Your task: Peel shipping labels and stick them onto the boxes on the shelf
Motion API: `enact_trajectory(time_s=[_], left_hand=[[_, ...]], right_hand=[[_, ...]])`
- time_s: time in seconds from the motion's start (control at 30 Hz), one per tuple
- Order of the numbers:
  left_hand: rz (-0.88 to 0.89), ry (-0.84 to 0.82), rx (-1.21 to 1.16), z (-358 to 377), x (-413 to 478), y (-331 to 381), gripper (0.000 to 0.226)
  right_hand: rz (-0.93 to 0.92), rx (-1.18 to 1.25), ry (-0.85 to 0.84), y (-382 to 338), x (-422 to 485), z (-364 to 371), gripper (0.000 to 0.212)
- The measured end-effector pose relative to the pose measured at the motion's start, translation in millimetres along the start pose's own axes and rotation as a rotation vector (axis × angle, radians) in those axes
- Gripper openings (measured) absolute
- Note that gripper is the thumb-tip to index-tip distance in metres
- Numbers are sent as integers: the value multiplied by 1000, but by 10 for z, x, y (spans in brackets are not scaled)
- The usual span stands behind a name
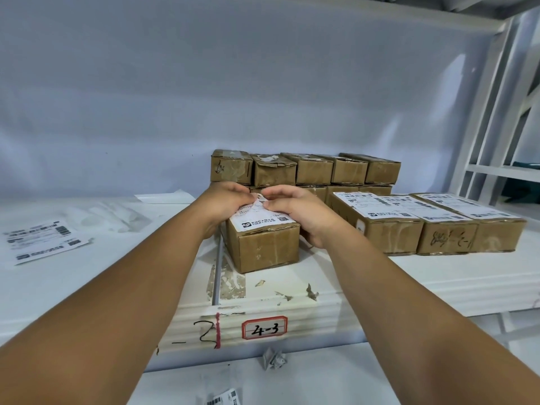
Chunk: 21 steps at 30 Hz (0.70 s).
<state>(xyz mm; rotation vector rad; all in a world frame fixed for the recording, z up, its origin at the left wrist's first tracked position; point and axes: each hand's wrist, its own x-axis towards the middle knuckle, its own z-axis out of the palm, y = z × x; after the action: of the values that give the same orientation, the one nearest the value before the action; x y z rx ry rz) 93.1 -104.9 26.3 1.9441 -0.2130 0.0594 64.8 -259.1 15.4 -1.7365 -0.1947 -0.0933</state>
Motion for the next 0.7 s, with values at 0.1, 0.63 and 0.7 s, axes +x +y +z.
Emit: enact_trajectory(time_s=[0.1, 0.63, 0.7], left_hand=[[21, -10, -10, -11, -19, -5, 16], [123, 162, 204, -38, -12, -113, 29], [148, 239, 231, -22, -7, -118, 29]], right_hand=[[44, 0, 3, 12, -4, 0, 15], [88, 24, 65, -18, -37, -2, 29], [85, 5, 66, -33, -48, -1, 30]])
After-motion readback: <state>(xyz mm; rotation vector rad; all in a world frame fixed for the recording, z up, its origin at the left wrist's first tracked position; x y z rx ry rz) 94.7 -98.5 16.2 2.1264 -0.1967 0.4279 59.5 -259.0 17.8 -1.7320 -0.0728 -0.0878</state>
